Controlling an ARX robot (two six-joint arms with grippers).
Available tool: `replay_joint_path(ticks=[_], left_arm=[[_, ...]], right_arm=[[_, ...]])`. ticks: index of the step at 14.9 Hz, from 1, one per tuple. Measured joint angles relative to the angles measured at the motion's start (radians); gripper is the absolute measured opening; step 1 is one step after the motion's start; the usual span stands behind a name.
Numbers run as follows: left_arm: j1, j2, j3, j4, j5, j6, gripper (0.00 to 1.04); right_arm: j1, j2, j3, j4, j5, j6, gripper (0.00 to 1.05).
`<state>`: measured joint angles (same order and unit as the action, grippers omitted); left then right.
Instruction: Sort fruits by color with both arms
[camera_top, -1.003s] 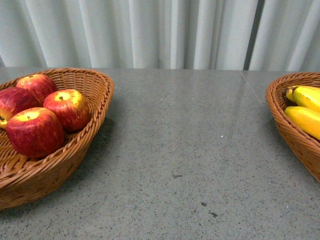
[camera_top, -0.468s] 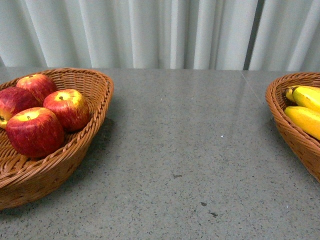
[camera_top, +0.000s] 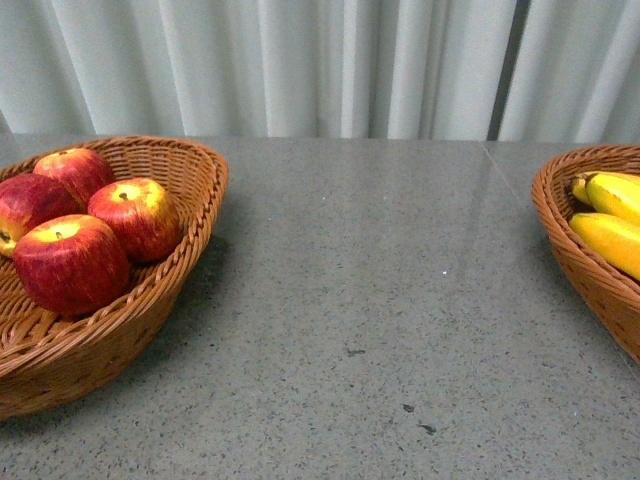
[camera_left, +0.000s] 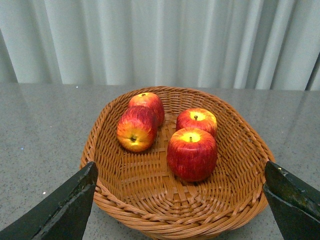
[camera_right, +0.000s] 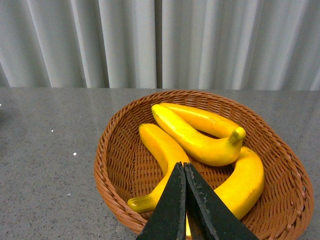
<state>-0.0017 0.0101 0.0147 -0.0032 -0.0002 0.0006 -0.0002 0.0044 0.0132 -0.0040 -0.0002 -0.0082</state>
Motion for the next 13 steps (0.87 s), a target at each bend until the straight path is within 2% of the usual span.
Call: replay_joint_path(ticks=[1, 2, 3, 9, 13], left_arm=[[0.000, 0.000, 0.000, 0.000, 0.000, 0.000, 0.98], [0.000, 0.000, 0.000, 0.000, 0.000, 0.000, 0.98], [0.000, 0.000, 0.000, 0.000, 0.000, 0.000, 0.98], [0.000, 0.000, 0.000, 0.000, 0.000, 0.000, 0.98], [0.000, 0.000, 0.000, 0.000, 0.000, 0.000, 0.98]], right_arm=[[0.000, 0.000, 0.000, -0.001, 0.000, 0.000, 0.02], [0.000, 0.000, 0.000, 0.000, 0.000, 0.000, 0.07], [0.000, 0.000, 0.000, 0.000, 0.000, 0.000, 0.23], [0.000, 0.000, 0.000, 0.000, 0.000, 0.000, 0.99], [0.000, 0.000, 0.000, 0.000, 0.000, 0.001, 0.98]])
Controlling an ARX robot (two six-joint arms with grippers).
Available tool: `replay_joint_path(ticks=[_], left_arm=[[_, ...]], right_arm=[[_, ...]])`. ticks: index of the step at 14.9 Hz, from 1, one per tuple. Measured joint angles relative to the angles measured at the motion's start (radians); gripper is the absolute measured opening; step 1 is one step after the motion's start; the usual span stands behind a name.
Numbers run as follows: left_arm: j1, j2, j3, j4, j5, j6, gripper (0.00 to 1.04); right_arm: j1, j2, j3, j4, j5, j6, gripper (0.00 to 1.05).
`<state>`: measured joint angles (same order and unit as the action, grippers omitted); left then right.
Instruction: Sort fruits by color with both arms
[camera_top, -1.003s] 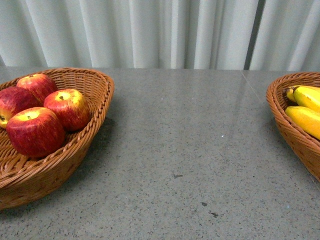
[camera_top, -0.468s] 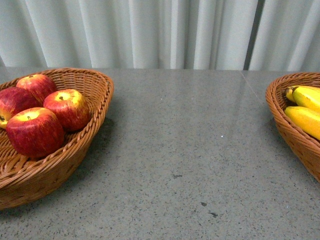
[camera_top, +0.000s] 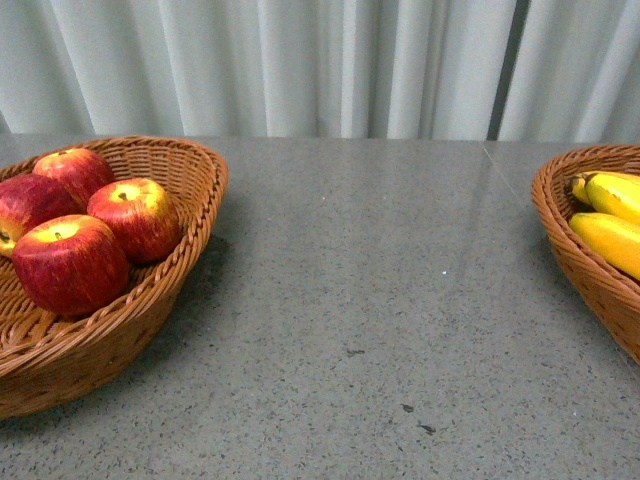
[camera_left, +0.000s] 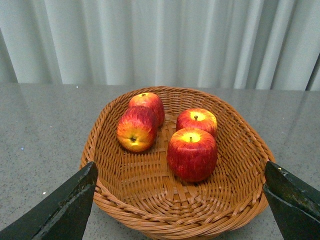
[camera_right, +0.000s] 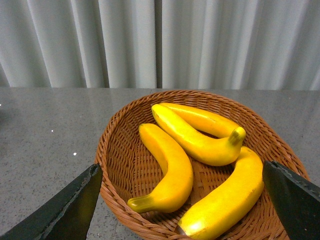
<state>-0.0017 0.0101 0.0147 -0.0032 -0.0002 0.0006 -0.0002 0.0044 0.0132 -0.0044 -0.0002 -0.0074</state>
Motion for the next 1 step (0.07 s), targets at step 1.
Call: replay_joint_path(ticks=[1], left_arm=[[0.000, 0.000, 0.000, 0.000, 0.000, 0.000, 0.98]], right_arm=[[0.000, 0.000, 0.000, 0.000, 0.000, 0.000, 0.98]])
